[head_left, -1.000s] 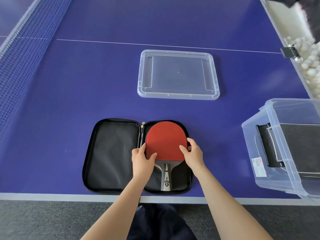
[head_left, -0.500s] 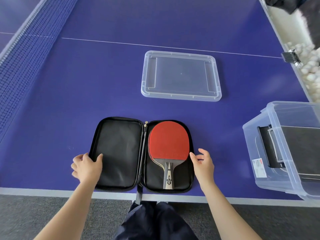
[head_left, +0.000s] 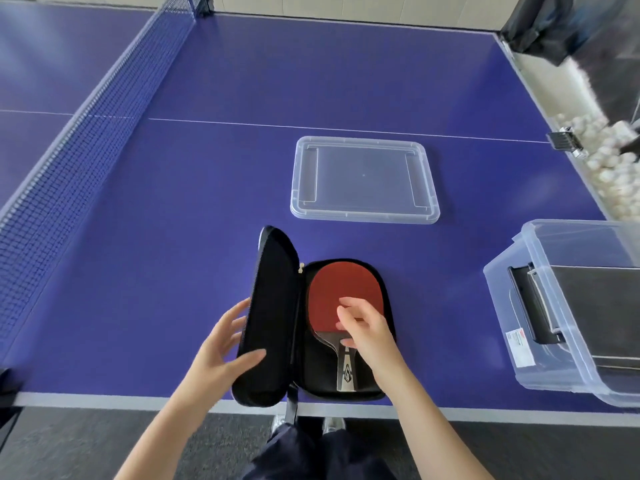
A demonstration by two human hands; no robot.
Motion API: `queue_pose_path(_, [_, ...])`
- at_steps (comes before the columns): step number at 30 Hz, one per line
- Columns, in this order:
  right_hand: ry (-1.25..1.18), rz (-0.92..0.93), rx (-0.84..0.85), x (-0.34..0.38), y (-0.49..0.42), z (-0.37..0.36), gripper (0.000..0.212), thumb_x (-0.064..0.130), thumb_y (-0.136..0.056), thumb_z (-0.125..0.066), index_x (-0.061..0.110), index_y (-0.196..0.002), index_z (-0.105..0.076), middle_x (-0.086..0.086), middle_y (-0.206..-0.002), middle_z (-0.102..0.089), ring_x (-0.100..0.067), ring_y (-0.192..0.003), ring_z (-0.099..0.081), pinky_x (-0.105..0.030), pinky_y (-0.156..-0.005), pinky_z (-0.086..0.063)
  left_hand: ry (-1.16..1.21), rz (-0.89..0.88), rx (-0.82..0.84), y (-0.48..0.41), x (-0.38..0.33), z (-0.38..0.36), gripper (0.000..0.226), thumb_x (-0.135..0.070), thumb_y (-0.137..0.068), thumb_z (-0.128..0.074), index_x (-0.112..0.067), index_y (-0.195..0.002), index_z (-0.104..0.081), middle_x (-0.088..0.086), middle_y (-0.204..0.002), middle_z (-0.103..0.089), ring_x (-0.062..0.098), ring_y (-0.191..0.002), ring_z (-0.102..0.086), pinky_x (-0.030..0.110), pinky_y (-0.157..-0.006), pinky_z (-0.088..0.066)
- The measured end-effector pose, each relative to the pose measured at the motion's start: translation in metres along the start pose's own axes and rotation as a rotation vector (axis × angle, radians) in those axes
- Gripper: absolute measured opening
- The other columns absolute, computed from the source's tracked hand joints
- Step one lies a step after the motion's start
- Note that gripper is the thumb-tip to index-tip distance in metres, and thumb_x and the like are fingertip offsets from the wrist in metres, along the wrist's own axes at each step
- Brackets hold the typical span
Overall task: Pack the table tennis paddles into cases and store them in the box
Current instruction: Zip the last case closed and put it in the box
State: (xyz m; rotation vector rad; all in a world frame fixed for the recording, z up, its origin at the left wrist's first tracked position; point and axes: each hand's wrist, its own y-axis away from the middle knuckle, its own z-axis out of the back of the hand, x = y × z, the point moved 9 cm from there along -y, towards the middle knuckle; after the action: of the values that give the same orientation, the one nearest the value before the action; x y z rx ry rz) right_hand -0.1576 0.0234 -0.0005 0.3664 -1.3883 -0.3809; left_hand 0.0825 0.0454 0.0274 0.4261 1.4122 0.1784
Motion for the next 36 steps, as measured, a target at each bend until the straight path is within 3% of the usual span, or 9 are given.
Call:
queue_pose_path(3, [-0.157, -0.001, 0.141, 0.021, 0.006, -0.025, 0.023, 0.042, -0.092, -0.055, 0.037, -0.114, -0.059, 0.014, -0.108, -0.065, -0.005, -0.1, -0.066, -0.026, -0.076, -0.058, -0.073, -0.039, 0.134, 0.006, -0.007, -0.061, 0.079, -0.02, -0.081, -0.076, -0.058, -0.136, -0.033, -0.033, -0.141, -0.038, -0.012, -0.129, -0.037, 0.028, -0.101, -0.043])
queue_pose_path(7, [-0.09, 0.072, 0.106, 0.031, 0.007, -0.015, 0.021, 0.042, -0.089, -0.061, 0.042, -0.109, -0.057, 0.026, -0.105, -0.066, 0.008, -0.098, -0.062, -0.013, -0.075, -0.05, -0.167, -0.094, 0.19, 0.004, -0.011, -0.113, 0.084, -0.029, -0.079, -0.078, -0.045, -0.143, -0.025, -0.028, -0.148, -0.021, -0.009, -0.137, -0.023, 0.031, -0.111, -0.033])
queue_pose_path(11, [-0.048, 0.095, -0.092, 0.019, 0.001, 0.03, 0.026, 0.014, -0.084, -0.066, 0.026, -0.107, -0.061, 0.007, -0.102, -0.07, -0.01, -0.096, -0.066, -0.028, -0.083, -0.054, -0.1, -0.072, 0.154, -0.007, -0.007, -0.12, 0.072, -0.037, -0.077, -0.076, -0.044, -0.137, -0.038, -0.027, -0.139, -0.036, -0.015, -0.126, -0.035, 0.025, -0.103, -0.039])
queue_pose_path(14, [-0.056, 0.06, -0.2, 0.0, -0.004, 0.06, 0.026, 0.009, -0.081, -0.068, 0.024, -0.102, -0.063, 0.003, -0.099, -0.071, -0.013, -0.092, -0.068, -0.033, -0.082, -0.055, -0.056, 0.014, -0.065, -0.027, 0.01, -0.095, 0.057, -0.035, -0.08, -0.074, -0.036, -0.131, -0.048, -0.019, -0.133, -0.045, 0.0, -0.126, -0.043, 0.03, -0.101, -0.041])
queue_pose_path(18, [-0.016, -0.026, -0.315, -0.037, -0.009, 0.085, 0.028, 0.01, -0.085, -0.066, 0.036, -0.091, -0.056, 0.011, -0.099, -0.063, -0.004, -0.087, -0.062, -0.024, -0.073, -0.05, -0.087, 0.28, -0.224, -0.06, 0.05, -0.075, 0.068, -0.036, -0.086, -0.069, -0.019, -0.144, -0.037, 0.0, -0.145, -0.038, 0.019, -0.13, -0.042, 0.034, -0.095, -0.041])
queue_pose_path(22, [0.114, -0.069, -0.375, -0.062, -0.022, 0.095, 0.021, 0.005, -0.086, -0.063, 0.022, -0.096, -0.054, 0.007, -0.097, -0.046, -0.012, -0.092, -0.054, -0.029, -0.082, -0.043, 0.02, 0.473, -0.224, -0.086, 0.079, -0.086, 0.081, -0.04, -0.084, -0.07, -0.012, -0.148, -0.028, 0.006, -0.145, -0.04, 0.025, -0.126, -0.046, 0.036, -0.094, -0.043])
queue_pose_path(25, [0.132, -0.127, -0.359, -0.077, -0.035, 0.096, 0.017, 0.005, -0.089, -0.058, 0.019, -0.098, -0.053, 0.0, -0.103, -0.047, -0.022, -0.098, -0.052, -0.031, -0.08, -0.043, 0.055, 0.518, -0.231, -0.1, 0.087, -0.093, 0.084, -0.04, -0.081, -0.074, -0.012, -0.147, -0.03, 0.007, -0.14, -0.045, 0.026, -0.122, -0.05, 0.039, -0.095, -0.046])
queue_pose_path(31, [-0.044, -0.288, -0.281, -0.1, -0.047, 0.105, 0.038, 0.007, -0.088, -0.062, 0.026, -0.116, -0.046, 0.003, -0.104, -0.06, -0.014, -0.092, -0.06, -0.03, -0.077, -0.045, 0.013, 0.542, -0.243, -0.112, 0.093, -0.097, 0.073, -0.04, -0.073, -0.081, -0.012, -0.132, -0.046, 0.005, -0.122, -0.058, 0.025, -0.106, -0.06, 0.043, -0.09, -0.053])
queue_pose_path(36, [-0.057, -0.341, -0.177, -0.106, -0.057, 0.103, 0.035, -0.001, -0.089, -0.057, 0.017, -0.119, -0.053, -0.005, -0.108, -0.065, -0.023, -0.1, -0.064, -0.039, -0.091, -0.05, 0.154, 0.546, -0.179, -0.112, 0.092, -0.109, 0.051, -0.039, -0.07, -0.083, -0.013, -0.105, -0.056, 0.0, -0.101, -0.065, 0.014, -0.086, -0.063, 0.024, -0.058, -0.049])
